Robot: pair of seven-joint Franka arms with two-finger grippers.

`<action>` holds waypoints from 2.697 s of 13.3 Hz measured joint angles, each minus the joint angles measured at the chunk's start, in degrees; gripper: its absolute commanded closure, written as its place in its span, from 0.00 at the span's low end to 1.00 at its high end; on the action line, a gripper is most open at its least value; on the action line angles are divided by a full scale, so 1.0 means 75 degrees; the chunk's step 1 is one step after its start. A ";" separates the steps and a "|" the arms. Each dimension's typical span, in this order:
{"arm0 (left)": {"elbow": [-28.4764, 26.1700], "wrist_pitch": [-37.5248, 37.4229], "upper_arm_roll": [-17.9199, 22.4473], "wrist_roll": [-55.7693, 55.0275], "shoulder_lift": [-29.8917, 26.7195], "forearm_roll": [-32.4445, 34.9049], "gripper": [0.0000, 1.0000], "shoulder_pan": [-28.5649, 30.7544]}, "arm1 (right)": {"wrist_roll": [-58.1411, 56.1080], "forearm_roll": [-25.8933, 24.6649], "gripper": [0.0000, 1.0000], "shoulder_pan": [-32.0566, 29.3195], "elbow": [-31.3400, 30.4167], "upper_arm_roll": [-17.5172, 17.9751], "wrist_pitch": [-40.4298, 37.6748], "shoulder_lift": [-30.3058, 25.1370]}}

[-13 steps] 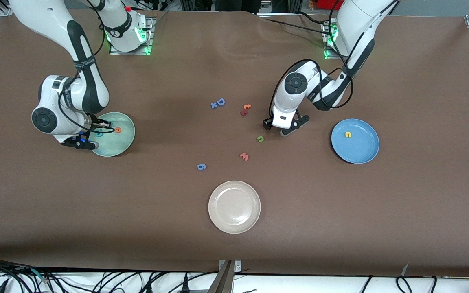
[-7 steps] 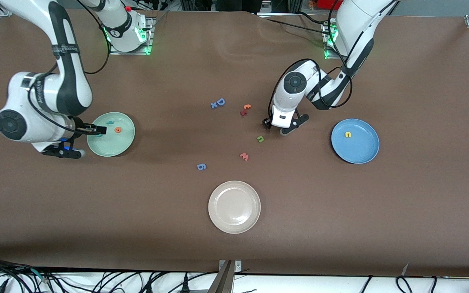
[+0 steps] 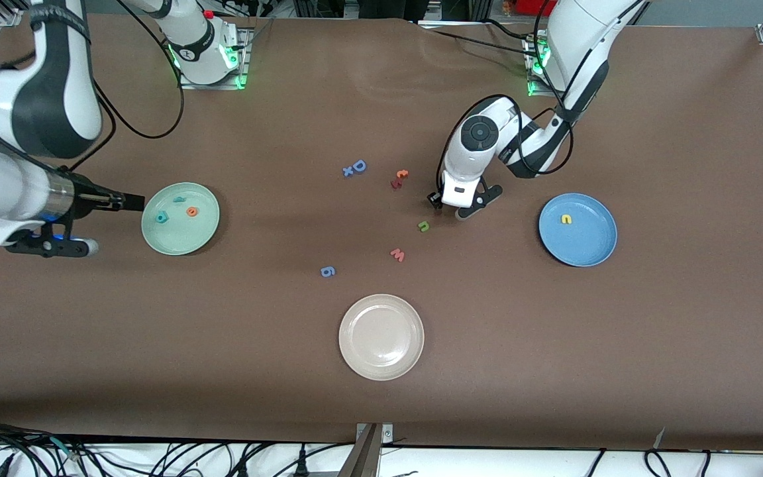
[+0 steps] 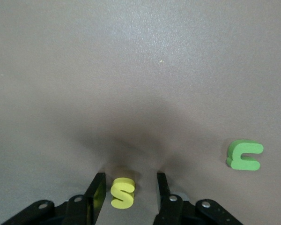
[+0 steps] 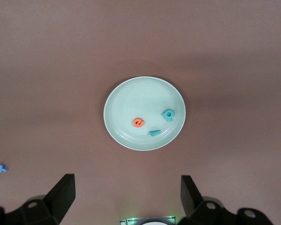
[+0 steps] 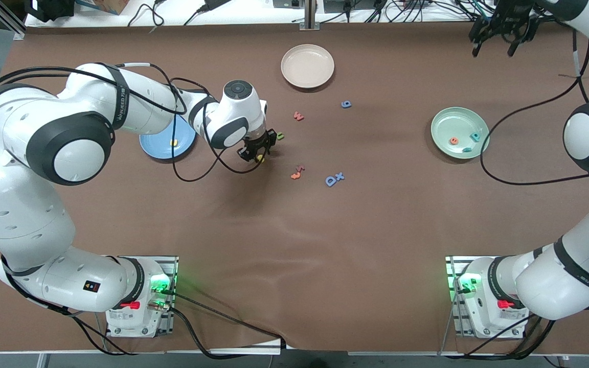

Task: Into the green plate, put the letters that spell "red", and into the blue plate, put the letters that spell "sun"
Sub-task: 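Withdraw the right gripper while the left gripper grasps the yellow s, then lift the yellow s and carry it toward the blue plate, then lower the yellow s onto the blue plate and open the left gripper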

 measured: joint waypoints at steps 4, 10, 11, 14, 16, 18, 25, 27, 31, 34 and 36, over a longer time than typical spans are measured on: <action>0.0001 -0.0056 -0.0001 -0.0004 -0.0025 0.0000 0.59 -0.0008 | -0.0001 0.0000 0.01 -0.0001 0.0682 -0.0041 -0.0506 0.0000; 0.0002 -0.0090 -0.0007 -0.0011 -0.0039 0.0000 0.68 -0.0024 | -0.0057 0.0000 0.01 -0.0113 0.0856 -0.0189 -0.0683 -0.0028; 0.0003 -0.0095 -0.0007 -0.0011 -0.0040 0.0000 0.68 -0.0027 | -0.0057 0.0000 0.01 -0.0365 0.0864 0.0018 -0.0690 -0.0033; 0.0004 -0.0104 -0.0010 -0.0014 -0.0044 0.0000 0.72 -0.0034 | -0.0052 -0.0071 0.01 -0.2245 0.0880 0.2024 -0.0692 -0.0117; 0.0005 -0.0106 -0.0011 -0.0014 -0.0044 0.0000 0.74 -0.0035 | -0.0050 -0.0423 0.01 -0.3420 0.0898 0.3292 -0.0689 -0.0213; 0.0005 -0.0109 -0.0013 -0.0014 -0.0046 0.0001 0.75 -0.0038 | -0.0050 -0.0721 0.01 -0.4005 0.0912 0.3992 -0.0688 -0.0373; 0.0816 -0.1177 0.0066 0.0241 -0.0048 0.0004 0.75 0.0130 | -0.0036 -0.0912 0.01 -0.3829 0.0327 0.3957 -0.0080 -0.1015; 0.1389 -0.2064 0.0070 0.0988 -0.0055 0.0016 0.75 0.0397 | -0.0035 -0.0911 0.00 -0.3795 0.0253 0.3947 0.0136 -0.1037; 0.1976 -0.3408 0.0086 0.3341 -0.0056 0.0029 0.75 0.1270 | -0.0036 -0.0910 0.00 -0.3769 0.0243 0.3947 0.0262 -0.1052; 0.2346 -0.4318 0.0118 0.5163 -0.0057 0.0032 0.75 0.2062 | -0.0036 -0.0910 0.00 -0.3769 0.0244 0.3943 0.0301 -0.1107; 0.2440 -0.4513 0.0128 0.6198 -0.0057 0.0033 0.74 0.2566 | -0.0036 -0.0910 0.00 -0.3769 0.0246 0.3906 0.0324 -0.1138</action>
